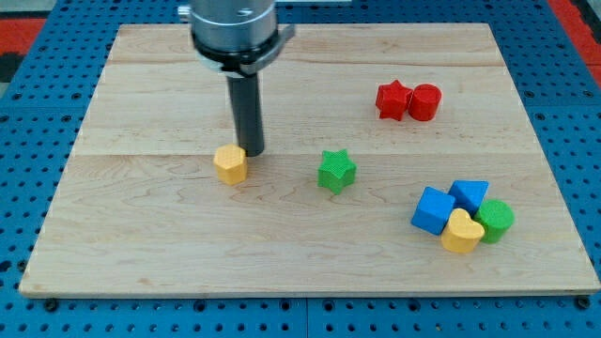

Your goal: Point your arm to the green circle

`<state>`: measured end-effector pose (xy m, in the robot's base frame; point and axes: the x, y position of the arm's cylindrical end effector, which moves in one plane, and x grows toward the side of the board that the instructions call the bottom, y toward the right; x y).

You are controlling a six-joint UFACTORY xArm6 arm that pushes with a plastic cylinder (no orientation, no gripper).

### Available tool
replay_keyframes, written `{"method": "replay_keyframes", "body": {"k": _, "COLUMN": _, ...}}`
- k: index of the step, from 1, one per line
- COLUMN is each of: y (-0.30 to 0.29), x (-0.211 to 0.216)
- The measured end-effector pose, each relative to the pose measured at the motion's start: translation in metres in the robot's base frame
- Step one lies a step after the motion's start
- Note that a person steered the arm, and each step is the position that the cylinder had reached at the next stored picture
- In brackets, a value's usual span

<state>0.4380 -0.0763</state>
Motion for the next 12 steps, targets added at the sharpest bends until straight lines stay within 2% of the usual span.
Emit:
{"method": "replay_keyframes", "body": {"k": 2, "y": 0.004, "x": 0.03}}
{"method": "replay_keyframes", "body": {"k": 4, "y": 0.019, "x": 0.102}}
{"method": "replay_keyframes", "body": {"k": 6, "y": 0.081, "x": 0.171}}
{"method": "replay_keyframes", "body": {"k": 7, "y": 0.151, "x": 0.179}}
{"method": "replay_keyframes", "body": {"k": 9, "y": 0.289, "x": 0.17}}
{"method": "replay_keyframes", "body": {"k": 10, "y": 0.327, "x": 0.15}}
{"method": "replay_keyframes", "body": {"k": 11, "y": 0.329, "x": 0.128}}
{"method": "replay_keyframes", "body": {"k": 12, "y": 0.325, "x": 0.127}}
